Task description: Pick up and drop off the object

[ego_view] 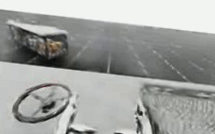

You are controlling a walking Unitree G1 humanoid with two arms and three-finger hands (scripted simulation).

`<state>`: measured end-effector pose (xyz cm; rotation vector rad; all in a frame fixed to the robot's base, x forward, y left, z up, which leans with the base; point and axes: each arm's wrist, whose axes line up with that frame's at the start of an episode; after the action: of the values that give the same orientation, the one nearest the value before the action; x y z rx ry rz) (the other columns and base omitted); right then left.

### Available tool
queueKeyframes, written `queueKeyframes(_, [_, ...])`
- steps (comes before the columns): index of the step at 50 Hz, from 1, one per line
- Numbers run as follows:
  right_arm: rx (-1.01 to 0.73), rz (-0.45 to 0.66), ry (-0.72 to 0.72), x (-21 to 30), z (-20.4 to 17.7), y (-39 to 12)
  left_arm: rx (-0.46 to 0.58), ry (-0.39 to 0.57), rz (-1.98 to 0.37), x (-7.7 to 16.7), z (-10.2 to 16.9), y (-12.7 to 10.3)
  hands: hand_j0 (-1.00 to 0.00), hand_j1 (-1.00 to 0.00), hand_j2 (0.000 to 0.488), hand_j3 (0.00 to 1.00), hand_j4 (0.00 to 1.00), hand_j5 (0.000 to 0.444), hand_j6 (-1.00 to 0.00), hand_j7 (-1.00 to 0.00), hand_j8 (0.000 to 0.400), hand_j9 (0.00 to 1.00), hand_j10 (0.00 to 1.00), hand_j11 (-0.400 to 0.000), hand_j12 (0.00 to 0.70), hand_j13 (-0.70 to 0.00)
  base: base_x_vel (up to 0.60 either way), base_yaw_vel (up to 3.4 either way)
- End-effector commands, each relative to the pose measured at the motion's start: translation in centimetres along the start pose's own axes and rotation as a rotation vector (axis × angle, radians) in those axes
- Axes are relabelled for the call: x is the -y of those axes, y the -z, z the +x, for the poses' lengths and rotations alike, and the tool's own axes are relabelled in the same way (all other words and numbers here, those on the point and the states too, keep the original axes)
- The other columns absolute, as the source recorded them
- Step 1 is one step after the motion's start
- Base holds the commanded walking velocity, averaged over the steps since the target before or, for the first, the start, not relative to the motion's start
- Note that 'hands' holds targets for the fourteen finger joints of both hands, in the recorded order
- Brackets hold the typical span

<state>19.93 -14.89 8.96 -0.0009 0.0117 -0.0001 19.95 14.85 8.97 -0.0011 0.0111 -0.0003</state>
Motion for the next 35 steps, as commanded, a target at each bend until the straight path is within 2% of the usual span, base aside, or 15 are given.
queueKeyframes(1, [0.237, -0.145, 0.216, -1.0, 4.6, 4.1, 0.134, -0.203, -0.079, 3.0, 5.2, 0.4, 0.00, 0.00, 0.000, 0.00, 0.00, 0.000, 0.00, 0.00, 0.000, 0.00, 0.00, 0.000, 0.000, 0.000, 0.00, 0.00])
queueKeyframes(4, [0.245, -0.152, 0.221, -1.4, 2.8, 4.2, 0.071, -0.184, -0.094, 1.9, 6.0, -0.7, 0.00, 0.00, 0.000, 0.00, 0.00, 0.000, 0.00, 0.00, 0.000, 0.00, 0.00, 0.000, 0.000, 0.000, 0.00, 0.00])
queueKeyframes(6, [0.223, -0.147, 0.224, -1.7, 1.2, 4.0, 0.040, -0.220, -0.020, 0.1, 6.6, -1.9, 0.00, 0.00, 0.000, 0.00, 0.00, 0.000, 0.00, 0.00, 0.000, 0.00, 0.00, 0.000, 0.000, 0.000, 0.00, 0.00])
queueKeyframes(7, [0.230, -0.143, 0.228, -1.8, 0.7, 4.2, 0.024, -0.220, 0.189, -0.8, 6.7, -2.7, 0.00, 0.00, 0.000, 0.00, 0.00, 0.000, 0.00, 0.00, 0.000, 0.00, 0.00, 0.000, 0.000, 0.000, 0.00, 0.00])
queueKeyframes(13, [0.219, -0.136, 0.231, -2.1, 1.6, 4.1, 0.096, -0.211, 0.880, -3.0, 6.7, -7.7, 0.00, 0.00, 0.000, 0.00, 0.00, 0.000, 0.00, 0.00, 0.000, 0.00, 0.00, 0.000, 0.000, 0.000, 0.00, 0.00])
queueKeyframes(18, [0.226, -0.125, 0.226, -3.2, 2.1, 4.0, -0.016, -0.095, 1.256, -4.6, 8.1, -6.4, 0.00, 0.00, 0.000, 0.00, 0.00, 0.000, 0.00, 0.00, 0.000, 0.00, 0.00, 0.000, 0.000, 0.000, 0.00, 0.00])
queueKeyframes(19, [0.233, -0.121, 0.224, -2.8, 2.3, 3.7, -0.059, -0.064, 1.294, -3.7, 8.4, -5.8, 0.00, 0.00, 0.000, 0.00, 0.00, 0.000, 0.00, 0.00, 0.000, 0.00, 0.00, 0.000, 0.000, 0.000, 0.00, 0.00])
queueKeyframes(23, [0.224, -0.111, 0.230, -2.8, 1.8, 4.2, -0.185, 0.007, 1.300, -5.5, 9.4, -3.0, 0.00, 0.00, 0.000, 0.00, 0.00, 0.000, 0.00, 0.00, 0.000, 0.00, 0.00, 0.000, 0.000, 0.000, 0.00, 0.00])
queueKeyframes(27, [0.228, -0.107, 0.223, -2.3, 1.7, 3.2, -0.204, 0.027, 1.270, -6.6, 9.8, -0.1, 0.00, 0.00, 0.000, 0.00, 0.00, 0.000, 0.00, 0.00, 0.000, 0.00, 0.00, 0.000, 0.000, 0.000, 0.00, 0.00])
queueKeyframes(29, [0.238, -0.100, 0.224, -2.6, 1.6, 4.4, -0.253, 0.032, 1.246, -7.4, 10.5, 0.1, 0.00, -0.26, 0.128, 0.00, 0.00, 0.000, 0.00, -0.26, 0.103, 0.00, 0.00, 0.000, 0.180, 0.000, 0.00, 0.00])
queueKeyframes(30, [0.244, -0.106, 0.207, -2.3, 1.8, 3.8, -0.223, 0.004, 1.251, -7.5, 10.9, 1.3, 0.00, -0.28, 0.142, 0.00, 0.00, 0.000, 0.00, -0.28, 0.113, 0.00, 0.00, 0.000, 0.198, 0.000, 0.00, 0.00])
queueKeyframes(31, [0.234, -0.107, 0.211, -2.4, 0.9, 4.4, -0.229, -0.010, 1.184, -7.2, 10.5, 1.9, -0.08, -1.00, 0.461, 0.00, 0.00, 0.000, -0.08, -1.00, 0.400, 0.00, 0.00, 0.000, 0.700, 0.000, 0.00, 0.00])
queueKeyframes(32, [0.242, -0.104, 0.213, -2.4, 1.3, 4.3, -0.270, 0.023, 1.124, -7.4, 10.8, 2.1, -1.00, -1.00, 0.000, 0.00, 0.00, 0.000, -1.00, -1.00, 0.400, 0.00, 0.00, 0.000, 0.700, 0.000, 0.00, 0.00])
queueKeyframes(34, [0.242, -0.107, 0.203, -2.3, 0.7, 4.0, -0.217, -0.022, 1.139, -6.8, 9.6, 3.0, -1.00, -1.00, 0.000, 0.00, 0.00, 0.000, -1.00, -1.00, 0.400, 0.00, 0.00, 0.000, 0.700, 0.000, 0.00, 0.00])
queueKeyframes(35, [0.236, -0.115, 0.208, -3.0, 0.7, 4.3, -0.291, 0.004, 1.135, -6.0, 10.3, 1.4, -1.00, -1.00, 0.000, 0.00, 0.00, 0.000, -1.00, -1.00, 0.400, 0.00, 0.00, 0.000, 0.700, 0.000, 0.00, 0.00])
